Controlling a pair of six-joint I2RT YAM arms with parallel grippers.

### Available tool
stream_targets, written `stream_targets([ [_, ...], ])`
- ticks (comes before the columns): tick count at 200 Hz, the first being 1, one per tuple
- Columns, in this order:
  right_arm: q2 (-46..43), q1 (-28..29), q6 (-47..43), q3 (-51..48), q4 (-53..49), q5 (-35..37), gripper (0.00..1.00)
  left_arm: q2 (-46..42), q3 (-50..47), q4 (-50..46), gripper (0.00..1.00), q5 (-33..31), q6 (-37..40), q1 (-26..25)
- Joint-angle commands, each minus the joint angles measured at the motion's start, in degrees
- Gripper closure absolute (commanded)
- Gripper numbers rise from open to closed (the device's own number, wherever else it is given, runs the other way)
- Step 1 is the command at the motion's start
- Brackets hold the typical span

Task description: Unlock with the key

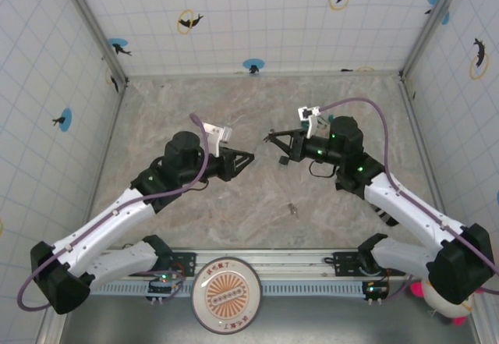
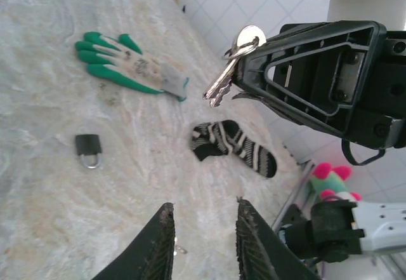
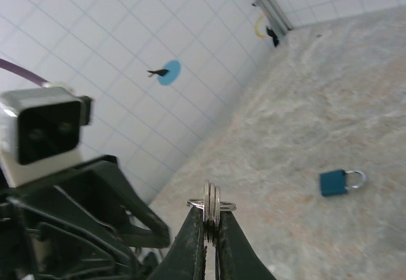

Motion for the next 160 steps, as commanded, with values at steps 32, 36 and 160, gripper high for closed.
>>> stream_targets([
  [32, -2.01, 0.17, 6.76, -2.13, 10.74, -6.03, 1.00, -1.33, -0.81, 9.67, 0.62, 5.22, -1.78, 0.09],
  [36, -2.08, 0.26, 6.80, -2.16, 10.91, -6.22, 1.00, -1.50, -0.86, 9.93, 0.61, 5.26, -1.77, 0.11],
  [160, -2.92, 3.11, 7.57, -2.16, 13.59, -10.19, 1.00, -1.80, 0.16, 12.88, 0.66, 5.52, -1.69, 0.11],
])
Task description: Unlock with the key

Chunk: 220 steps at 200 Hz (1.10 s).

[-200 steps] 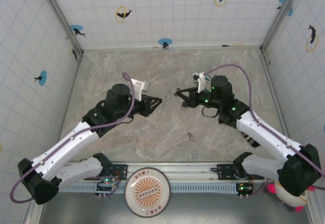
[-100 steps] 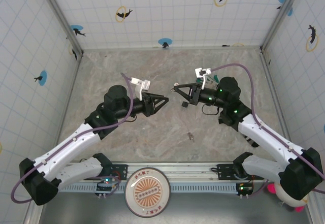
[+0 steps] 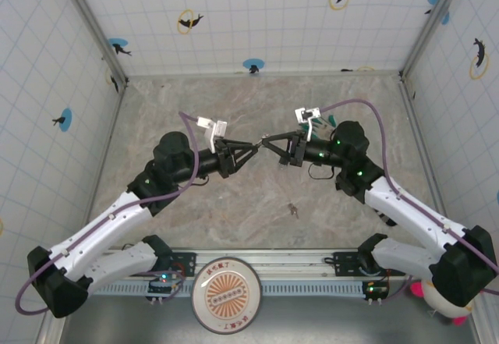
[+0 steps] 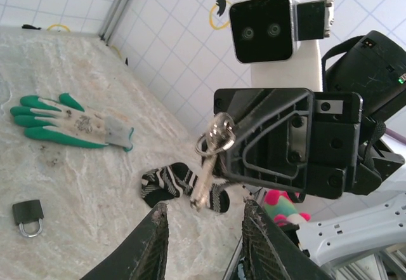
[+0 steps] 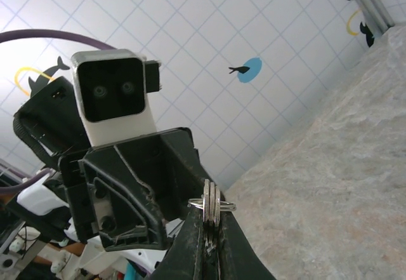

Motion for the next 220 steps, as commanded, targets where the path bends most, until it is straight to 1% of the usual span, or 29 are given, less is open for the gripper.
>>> stream_targets([
  [1, -1.61, 0.73, 0.12, -0.57, 2.90, -1.33, 1.00, 0.18, 0.68, 1.75, 0.66, 1.30, 0.27, 0.11],
  [8, -1.68, 0.82, 0.18, -0.57, 2.90, -1.36, 1.00, 0.15, 0.77, 1.77, 0.67, 1.28, 0.29, 0.11],
  [30, -1.78, 0.97, 0.04, -0.62, 2.80, -1.51, 1.00, 0.07, 0.82, 1.80, 0.76, 1.64, 0.29, 0.16],
  [45, -1.64, 1.15, -0.06, -0.71, 2.68, -1.74, 1.00, -0.15, 0.70, 1.81, 0.80, 1.54, 0.21, 0.20],
  [56, -1.59, 1.21, -0.15, -0.73, 2.63, -1.97, 1.00, -0.25, 0.60, 1.89, 0.85, 1.71, 0.12, 0.20],
  [77, -1.43, 1.28, -0.23, -0.57, 2.54, -2.33, 1.00, -0.65, 0.64, 2.21, 0.91, 1.81, 0.01, 0.20],
  [83, -1.34, 1.35, -0.32, -0.57, 2.38, -2.35, 1.00, -0.78, 0.61, 2.29, 0.94, 1.88, 0.09, 0.20],
  [90, -1.33, 1.31, -0.41, -0.57, 1.99, -2.35, 1.00, -0.79, 0.63, 2.34, 1.00, 1.98, 0.07, 0.20],
  [124, -1.51, 0.77, -1.06, -0.83, 0.55, -1.62, 1.00, -0.83, 0.70, 1.47, 1.00, 1.54, 0.24, 0.20],
  [149, -1.75, 0.72, -0.86, -0.58, 1.26, -1.16, 0.84, -0.53, 0.54, 1.44, 1.00, 1.93, 0.20, 0.20],
  [169, -1.88, 1.00, -0.70, -0.50, 2.27, -0.75, 0.75, 0.22, 0.90, 1.20, 1.00, 2.57, 0.07, 0.20],
  [183, -2.03, 1.00, -0.76, -0.53, 2.60, -0.36, 0.75, 0.74, 0.69, 1.28, 1.00, 3.10, 0.02, 0.20],
  [209, -1.90, 0.96, -0.68, -0.31, 3.02, 0.12, 0.76, 1.15, 0.58, 1.54, 1.00, 3.72, -0.16, 0.20],
  [220, -1.85, 0.79, -0.97, -0.31, 2.15, 0.70, 0.75, 1.12, 0.66, 1.38, 1.00, 3.63, -0.01, 0.20],
])
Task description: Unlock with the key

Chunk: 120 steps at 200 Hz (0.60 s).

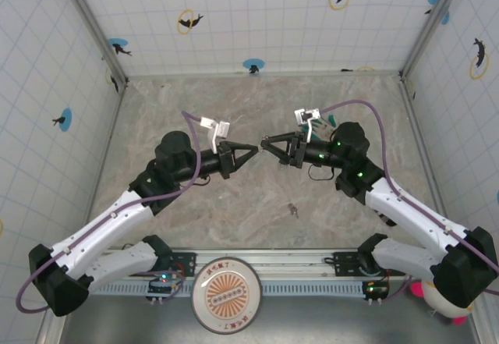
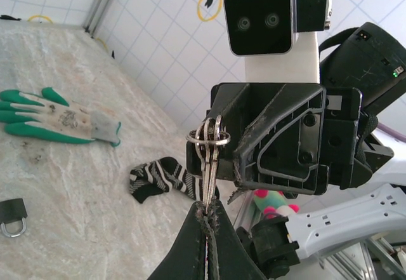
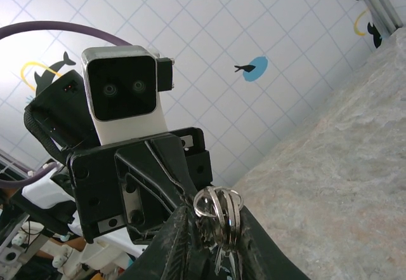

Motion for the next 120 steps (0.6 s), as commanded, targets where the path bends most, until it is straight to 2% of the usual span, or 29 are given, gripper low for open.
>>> stream_targets([
  [1, -1.31, 0.09, -0.58, -0.31, 2.08, 0.52, 0.75, 0.33, 0.71, 0.44, 1.00, 0.99, 0.38, 0.20],
  [19, -1.52, -1.21, -1.53, -0.22, -0.51, 1.76, 0.80, 0.24, 0.98, -0.55, 1.00, 0.57, 1.04, 0.20],
  [39, -2.12, -2.31, -2.18, -0.31, -2.12, 3.14, 0.80, 0.21, 1.38, -1.60, 1.00, 0.61, 1.61, 0.20],
  [77, -2.28, -2.40, -3.32, -0.05, -3.32, 2.42, 0.91, 0.61, 1.62, -2.08, 1.00, 0.85, 1.88, 0.20],
  [88, -2.43, -2.39, -4.69, -0.02, -5.56, 2.73, 0.88, 0.55, 1.64, -2.23, 1.00, 0.36, 2.09, 0.22],
  [105, -2.84, -2.59, -7.42, 0.21, -9.85, 4.12, 0.76, 0.56, 2.14, -3.35, 1.00, -0.38, 2.51, 0.29],
  [120, -3.70, -2.98, -9.10, 0.18, -12.10, 5.07, 0.73, 1.34, 3.06, -5.26, 1.00, -0.66, 3.32, 0.29],
])
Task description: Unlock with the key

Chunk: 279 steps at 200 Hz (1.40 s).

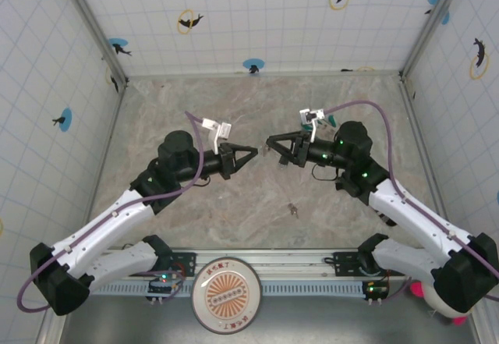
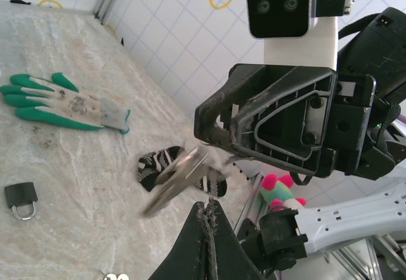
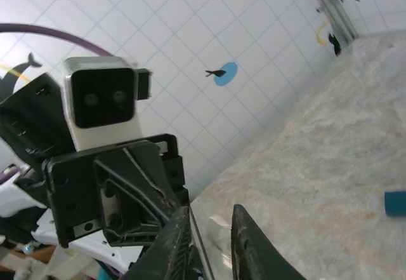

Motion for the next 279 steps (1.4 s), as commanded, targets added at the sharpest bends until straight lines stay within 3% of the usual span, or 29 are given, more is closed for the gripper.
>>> stream_targets([
  [1, -1.97, -0.79, -4.05, 0.20, -5.35, 2.15, 0.73, 0.78, 3.05, -2.58, 1.00, -0.40, 2.55, 0.07],
  [16, -2.87, -1.49, -4.70, 0.05, -5.88, 2.56, 0.72, 1.72, 4.46, -5.11, 1.00, -0.73, 3.53, 0.16],
  [35, -2.85, -1.60, -4.57, -0.01, -5.21, 2.74, 0.90, 2.50, 5.21, -6.41, 1.00, -1.27, 4.12, 0.23],
  [72, -1.31, -1.69, -6.87, -0.16, -10.76, 6.26, 0.82, 3.21, 4.95, -8.63, 1.00, -5.16, 3.23, 1.17],
  [78, -1.11, -1.59, -7.76, -0.35, -12.25, 7.03, 0.80, 3.40, 4.91, -9.40, 0.90, -6.04, 3.08, 1.28],
  [83, -1.00, -1.29, -8.59, -0.49, -14.02, 8.80, 0.79, 3.56, 4.78, -10.14, 0.84, -7.20, 2.91, 1.28],
  [101, -0.26, 1.30, -12.31, -0.16, -22.65, 17.98, 0.77, 4.08, 4.24, -12.44, 0.80, -10.25, 2.11, 1.29],
  [115, 1.40, 4.13, -13.64, 0.04, -28.33, 26.47, 0.76, 4.09, 3.56, -14.94, 0.63, -15.55, 0.21, 1.30],
  [142, 6.36, 9.85, -12.24, -0.30, -33.90, 39.72, 0.74, 3.66, -0.05, -17.53, 0.58, -21.47, -4.31, 1.36],
  [156, 9.99, 11.87, -10.86, -0.14, -34.44, 42.95, 0.73, 3.15, -2.72, -16.99, 0.52, -22.02, -6.56, 1.38],
  [174, 15.00, 14.61, -9.96, 1.67, -36.08, 47.11, 0.72, 2.22, -5.23, -17.16, 0.51, -23.11, -8.66, 1.35],
  [227, 26.83, 18.81, -9.34, 7.22, -37.81, 48.97, 0.70, -0.61, -10.66, -17.58, 0.50, -25.15, -12.66, 1.39],
  [279, 32.12, 19.76, -8.96, 9.87, -36.85, 46.65, 0.66, -0.07, -11.85, -17.69, 0.50, -25.41, -13.03, 1.65],
])
